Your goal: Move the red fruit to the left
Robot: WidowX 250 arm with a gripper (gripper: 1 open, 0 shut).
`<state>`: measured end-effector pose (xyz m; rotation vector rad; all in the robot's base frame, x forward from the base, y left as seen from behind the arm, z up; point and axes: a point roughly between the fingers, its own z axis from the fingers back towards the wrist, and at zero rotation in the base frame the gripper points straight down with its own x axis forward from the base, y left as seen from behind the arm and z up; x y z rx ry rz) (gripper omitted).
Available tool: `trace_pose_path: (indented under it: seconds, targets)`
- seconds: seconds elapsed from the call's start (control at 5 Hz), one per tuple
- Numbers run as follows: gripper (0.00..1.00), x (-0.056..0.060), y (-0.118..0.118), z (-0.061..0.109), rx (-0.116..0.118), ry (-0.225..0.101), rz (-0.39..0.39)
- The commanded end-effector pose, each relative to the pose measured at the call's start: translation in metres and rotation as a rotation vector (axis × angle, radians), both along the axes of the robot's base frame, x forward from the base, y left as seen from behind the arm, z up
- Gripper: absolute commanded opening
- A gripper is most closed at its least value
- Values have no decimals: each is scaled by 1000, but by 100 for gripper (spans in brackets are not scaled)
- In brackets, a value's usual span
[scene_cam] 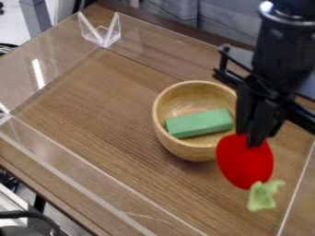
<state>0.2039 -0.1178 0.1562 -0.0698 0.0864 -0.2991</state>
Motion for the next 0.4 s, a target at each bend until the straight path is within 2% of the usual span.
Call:
trace_pose_path:
  seconds: [0.0,0.2]
  targets:
    - [0,2,3,10,-30,-61,17]
    - [0,-1,6,6,-33,-69,24]
